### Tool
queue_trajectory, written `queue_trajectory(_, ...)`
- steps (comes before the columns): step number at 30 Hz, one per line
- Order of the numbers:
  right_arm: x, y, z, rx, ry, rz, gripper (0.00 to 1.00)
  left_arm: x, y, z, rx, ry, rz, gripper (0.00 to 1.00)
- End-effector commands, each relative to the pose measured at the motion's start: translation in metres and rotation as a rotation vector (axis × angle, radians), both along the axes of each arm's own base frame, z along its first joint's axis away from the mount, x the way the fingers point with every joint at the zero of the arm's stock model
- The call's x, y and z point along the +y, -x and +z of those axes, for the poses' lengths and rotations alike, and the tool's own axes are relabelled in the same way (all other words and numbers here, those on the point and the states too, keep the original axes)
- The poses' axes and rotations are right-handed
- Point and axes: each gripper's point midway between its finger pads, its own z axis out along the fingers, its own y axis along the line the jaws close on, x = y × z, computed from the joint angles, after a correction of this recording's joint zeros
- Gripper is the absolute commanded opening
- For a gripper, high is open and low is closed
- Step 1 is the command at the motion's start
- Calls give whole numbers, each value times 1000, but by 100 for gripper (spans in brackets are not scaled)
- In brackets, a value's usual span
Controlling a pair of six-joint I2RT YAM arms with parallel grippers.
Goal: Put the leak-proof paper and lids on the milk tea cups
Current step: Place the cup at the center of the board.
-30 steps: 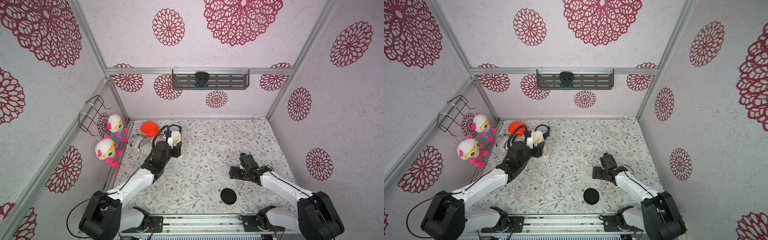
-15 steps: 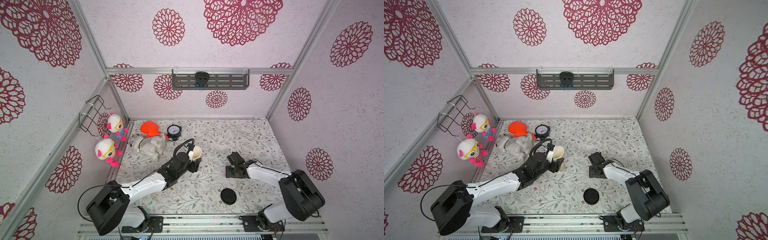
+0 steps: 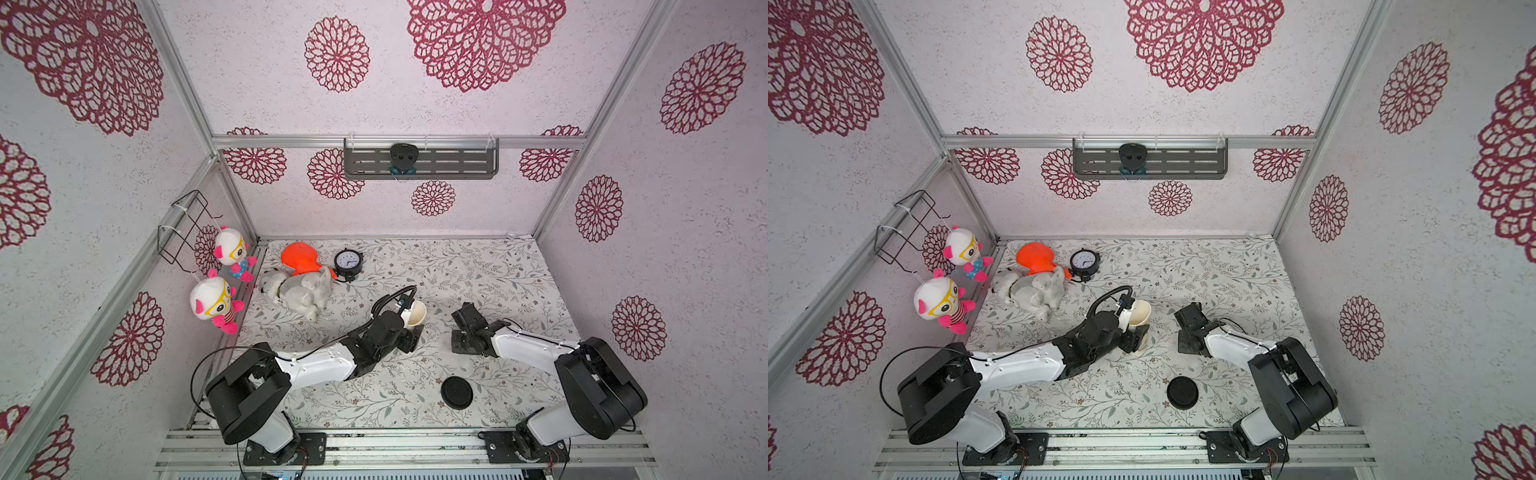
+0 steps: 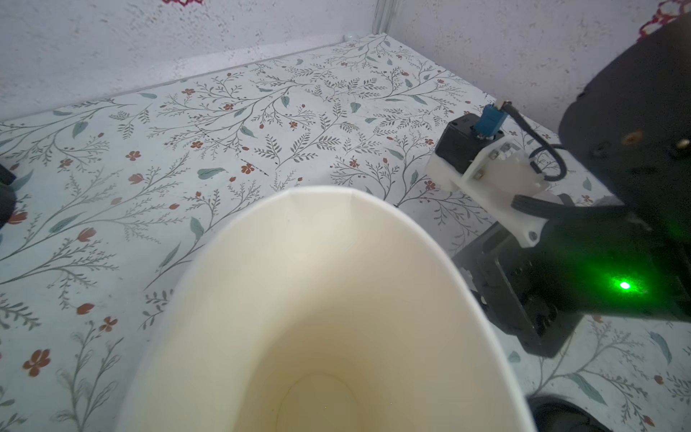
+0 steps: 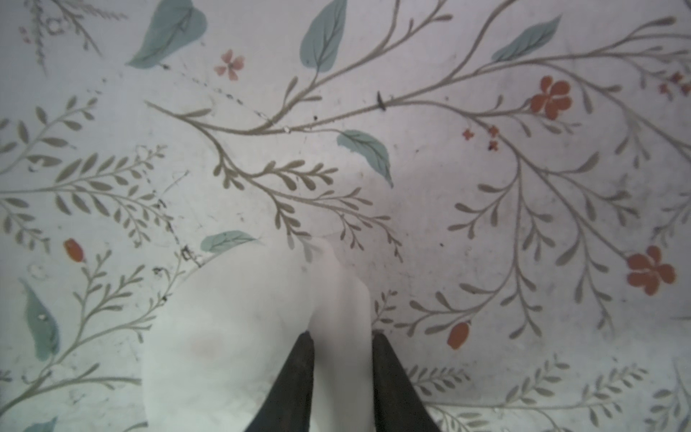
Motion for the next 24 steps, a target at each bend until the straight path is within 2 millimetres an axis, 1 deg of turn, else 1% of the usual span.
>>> queue_trajectory(1,-8,6,7,-12,19,-17,25,-14,-2,12,-26,41,10,71)
queue_trajectory(6,-9,3,17,-47,7,-24,21,-25,0,10,-40,27,12,72)
queue_trajectory(9,-10,2,22,-64,-2,-29,19,-29,0,7,-45,22,21,74)
queue_trajectory(17,-12,3,27,-85,-30,-31,10,-30,3,12,-61,24,37,91)
queue_trajectory(21,-10,3,29,-92,-49,-25,6,-31,4,19,-69,33,36,100)
queue_trajectory(22,-10,3,30,-92,-52,-23,5,-31,5,21,-70,35,35,98)
queue_trajectory(24,-9,3,30,-95,-58,-22,4,-30,4,25,-72,38,40,98)
